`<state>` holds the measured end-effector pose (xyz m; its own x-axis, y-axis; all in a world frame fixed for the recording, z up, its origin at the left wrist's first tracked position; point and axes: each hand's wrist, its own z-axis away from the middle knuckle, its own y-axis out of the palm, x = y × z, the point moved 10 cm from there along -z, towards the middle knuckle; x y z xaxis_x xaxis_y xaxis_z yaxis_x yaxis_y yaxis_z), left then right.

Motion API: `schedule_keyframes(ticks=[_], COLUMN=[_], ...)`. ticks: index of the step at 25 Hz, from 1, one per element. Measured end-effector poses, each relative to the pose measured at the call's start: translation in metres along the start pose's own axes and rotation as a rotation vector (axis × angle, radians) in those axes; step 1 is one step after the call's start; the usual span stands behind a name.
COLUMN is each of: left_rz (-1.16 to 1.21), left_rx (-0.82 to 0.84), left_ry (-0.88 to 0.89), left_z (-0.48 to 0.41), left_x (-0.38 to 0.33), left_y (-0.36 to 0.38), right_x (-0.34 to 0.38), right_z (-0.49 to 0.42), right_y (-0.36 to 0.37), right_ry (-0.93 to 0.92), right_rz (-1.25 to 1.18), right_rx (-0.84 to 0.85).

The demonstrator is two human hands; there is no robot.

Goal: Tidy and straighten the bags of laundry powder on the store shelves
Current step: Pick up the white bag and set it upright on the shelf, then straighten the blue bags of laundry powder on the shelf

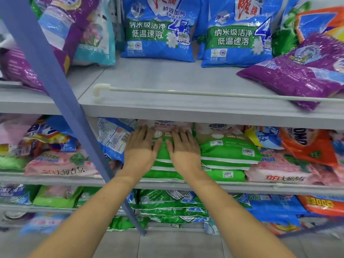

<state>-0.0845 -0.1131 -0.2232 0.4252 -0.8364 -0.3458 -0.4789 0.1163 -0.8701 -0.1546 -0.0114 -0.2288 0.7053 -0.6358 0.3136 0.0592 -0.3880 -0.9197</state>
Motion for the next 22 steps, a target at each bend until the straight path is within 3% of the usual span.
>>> schedule_keyframes(ticks=[8, 11, 14, 17, 22], left_rz=[0.055, -0.088, -0.224, -0.067, 0.053], left_rx=[0.144, 0.174, 0.129, 0.119, -0.046], left_ry=[0.015, 0.020, 0.194, 0.334, 0.578], left_z=[0.005, 0.013, 0.030, 0.048, 0.061], left_x=[0.006, 0.005, -0.030, -0.081, -0.184], left_y=[0.013, -0.007, -0.035, -0.059, -0.120], right_x=[0.000, 0.006, 0.010, -0.004, -0.052], right_z=[0.006, 0.018, 0.045, 0.073, 0.108], right_y=[0.003, -0.026, -0.079, -0.135, -0.216], right_ry=[0.038, 0.043, 0.023, 0.059, 0.181], right_rz=[0.177, 0.190, 0.160, 0.154, 0.076], right_rx=[0.044, 0.015, -0.150, -0.308, -0.380])
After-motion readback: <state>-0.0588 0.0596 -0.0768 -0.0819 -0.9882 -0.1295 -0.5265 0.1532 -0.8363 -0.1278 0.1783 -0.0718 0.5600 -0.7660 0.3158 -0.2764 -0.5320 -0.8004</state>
